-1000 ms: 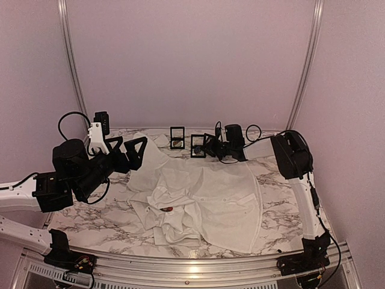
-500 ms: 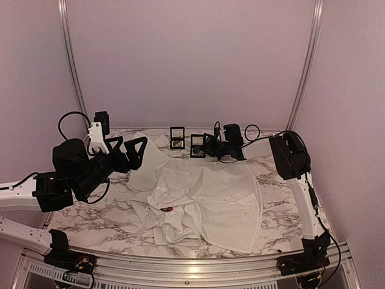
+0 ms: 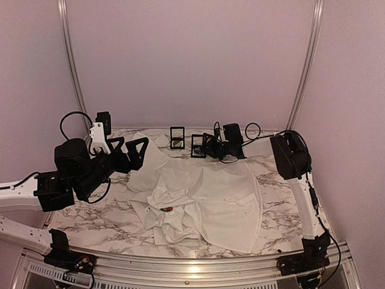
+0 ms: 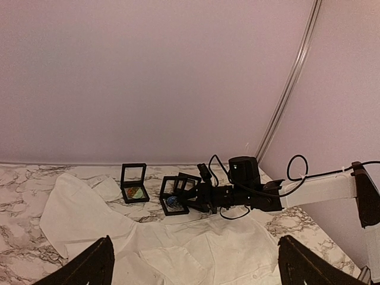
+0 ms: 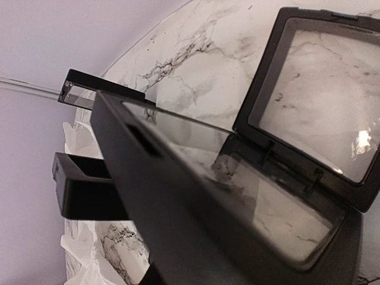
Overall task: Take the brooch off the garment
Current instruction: Place the brooch in the brooch box.
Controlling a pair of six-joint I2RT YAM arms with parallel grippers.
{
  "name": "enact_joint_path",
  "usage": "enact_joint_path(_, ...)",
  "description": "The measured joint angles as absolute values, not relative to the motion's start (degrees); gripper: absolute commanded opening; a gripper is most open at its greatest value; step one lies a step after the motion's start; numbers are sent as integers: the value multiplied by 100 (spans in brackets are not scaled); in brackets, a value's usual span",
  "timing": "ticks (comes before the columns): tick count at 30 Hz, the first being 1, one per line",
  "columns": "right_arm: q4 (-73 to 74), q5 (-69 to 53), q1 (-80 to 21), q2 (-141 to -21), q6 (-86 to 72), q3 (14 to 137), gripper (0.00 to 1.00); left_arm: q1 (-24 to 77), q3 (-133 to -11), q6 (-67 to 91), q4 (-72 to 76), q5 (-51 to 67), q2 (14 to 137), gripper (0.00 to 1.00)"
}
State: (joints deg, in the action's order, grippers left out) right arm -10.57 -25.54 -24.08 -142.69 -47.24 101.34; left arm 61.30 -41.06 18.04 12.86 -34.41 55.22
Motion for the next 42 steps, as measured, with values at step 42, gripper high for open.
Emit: enact_joint_path(42,12,-2001,-2408,-13323,-4018,9727,18,5986,-4152,2215,1160,-3096,5889,99)
